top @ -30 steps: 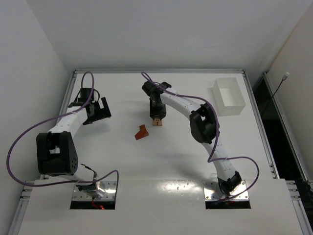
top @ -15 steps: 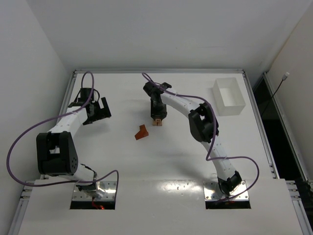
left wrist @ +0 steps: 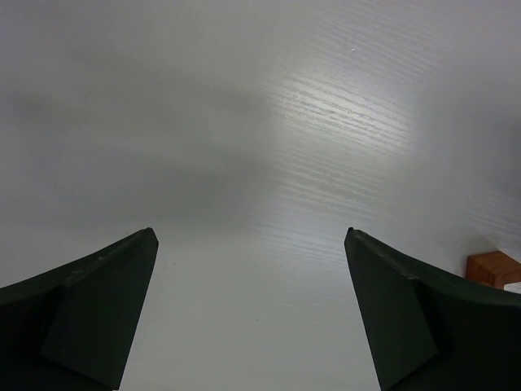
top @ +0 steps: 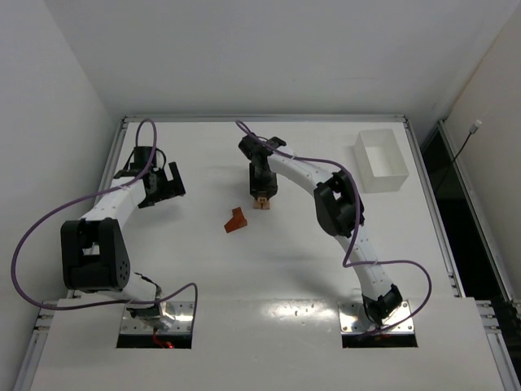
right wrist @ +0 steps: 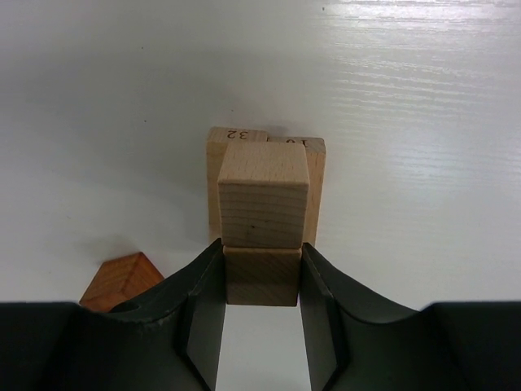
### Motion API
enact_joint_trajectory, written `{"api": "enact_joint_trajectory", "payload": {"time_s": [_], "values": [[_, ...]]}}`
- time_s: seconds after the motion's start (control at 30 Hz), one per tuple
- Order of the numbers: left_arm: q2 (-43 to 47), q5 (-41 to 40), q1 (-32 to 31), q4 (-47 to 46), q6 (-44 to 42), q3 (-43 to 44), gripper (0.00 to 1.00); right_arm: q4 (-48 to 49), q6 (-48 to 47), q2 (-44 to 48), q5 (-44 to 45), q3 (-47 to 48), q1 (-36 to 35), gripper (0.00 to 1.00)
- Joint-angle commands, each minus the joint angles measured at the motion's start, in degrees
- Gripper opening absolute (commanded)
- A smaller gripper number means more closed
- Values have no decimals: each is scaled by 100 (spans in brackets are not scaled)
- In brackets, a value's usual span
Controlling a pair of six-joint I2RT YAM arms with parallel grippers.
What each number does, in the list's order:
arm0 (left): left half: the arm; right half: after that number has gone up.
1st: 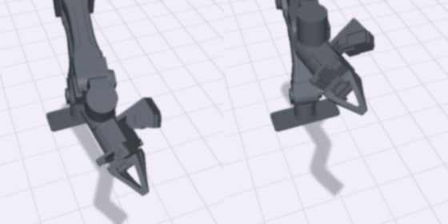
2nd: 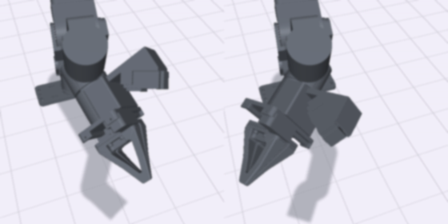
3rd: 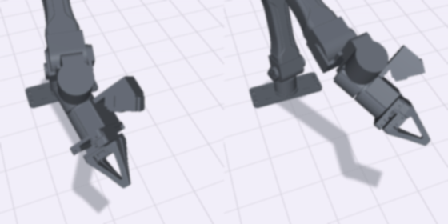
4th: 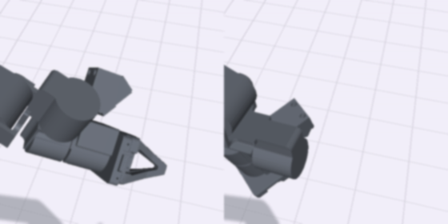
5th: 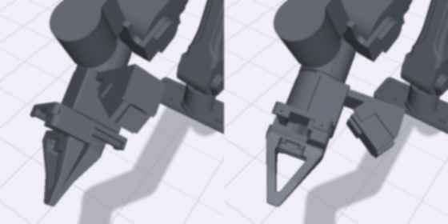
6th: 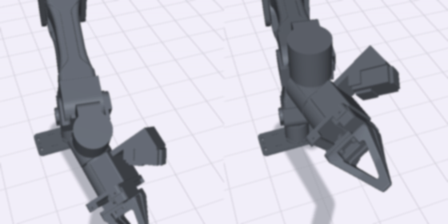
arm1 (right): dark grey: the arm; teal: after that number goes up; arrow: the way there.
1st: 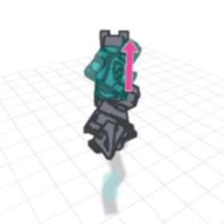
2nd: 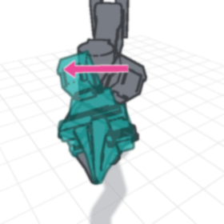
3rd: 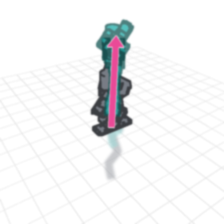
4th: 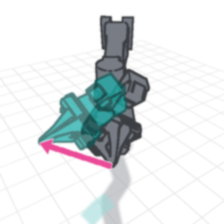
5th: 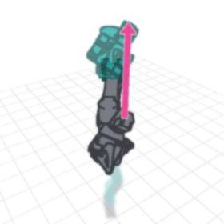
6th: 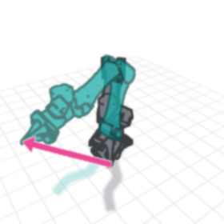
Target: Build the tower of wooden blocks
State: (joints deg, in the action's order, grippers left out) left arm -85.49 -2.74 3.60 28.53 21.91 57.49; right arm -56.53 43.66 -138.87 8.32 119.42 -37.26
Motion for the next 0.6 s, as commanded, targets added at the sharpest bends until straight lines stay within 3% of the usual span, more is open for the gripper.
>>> {"api": "enact_joint_trajectory", "payload": {"time_s": [0.0,0.27,0.57], "values": [[-11,55,80,-129,24,201,100,134,-68,9,-93,197,17,36],[-11,55,80,-129,24,201,100,134,-121,167,30,135,-36,52],[516,2,80,-251,-108,-141,100,538,-1235,1361,-558,-329,-89,54]]}}
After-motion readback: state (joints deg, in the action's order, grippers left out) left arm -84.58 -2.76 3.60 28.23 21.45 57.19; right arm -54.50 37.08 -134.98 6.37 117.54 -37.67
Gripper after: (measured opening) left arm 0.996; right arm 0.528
